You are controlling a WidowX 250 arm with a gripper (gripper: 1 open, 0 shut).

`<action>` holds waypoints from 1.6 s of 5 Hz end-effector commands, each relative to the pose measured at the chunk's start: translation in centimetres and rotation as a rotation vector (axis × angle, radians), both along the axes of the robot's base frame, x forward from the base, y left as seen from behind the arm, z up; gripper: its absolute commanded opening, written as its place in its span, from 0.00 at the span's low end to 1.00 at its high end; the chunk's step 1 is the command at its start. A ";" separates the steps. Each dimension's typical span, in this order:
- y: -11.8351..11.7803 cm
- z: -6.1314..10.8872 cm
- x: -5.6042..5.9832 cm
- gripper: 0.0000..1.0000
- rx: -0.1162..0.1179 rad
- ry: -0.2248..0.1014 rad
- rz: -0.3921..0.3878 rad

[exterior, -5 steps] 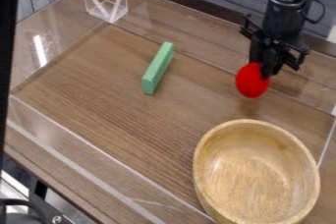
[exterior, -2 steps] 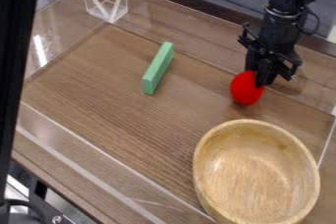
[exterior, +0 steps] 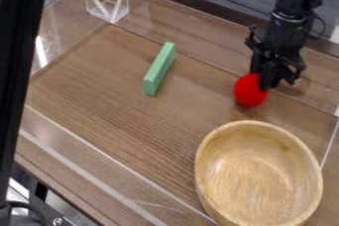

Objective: Move the red object to the right side of the table

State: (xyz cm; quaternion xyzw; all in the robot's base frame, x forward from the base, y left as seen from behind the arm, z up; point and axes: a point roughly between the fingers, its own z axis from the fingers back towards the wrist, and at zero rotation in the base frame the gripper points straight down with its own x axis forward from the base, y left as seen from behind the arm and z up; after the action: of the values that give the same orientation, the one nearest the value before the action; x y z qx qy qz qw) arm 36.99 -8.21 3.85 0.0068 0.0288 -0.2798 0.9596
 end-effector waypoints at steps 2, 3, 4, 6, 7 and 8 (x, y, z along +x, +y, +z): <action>-1.4 3.5 0.6 1.00 -0.003 -0.064 0.007; -0.8 5.2 0.3 1.00 -0.007 -0.093 0.061; 0.8 7.5 0.1 1.00 -0.011 -0.126 0.073; 3.4 9.1 -0.4 1.00 -0.056 -0.155 0.106; 3.0 8.0 0.0 1.00 -0.059 -0.150 0.090; 4.2 7.2 -0.4 1.00 -0.059 -0.148 0.131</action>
State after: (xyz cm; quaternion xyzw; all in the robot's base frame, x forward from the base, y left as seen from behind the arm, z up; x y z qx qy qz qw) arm 36.17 -4.35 8.95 -0.0051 -0.0191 -0.2209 0.9751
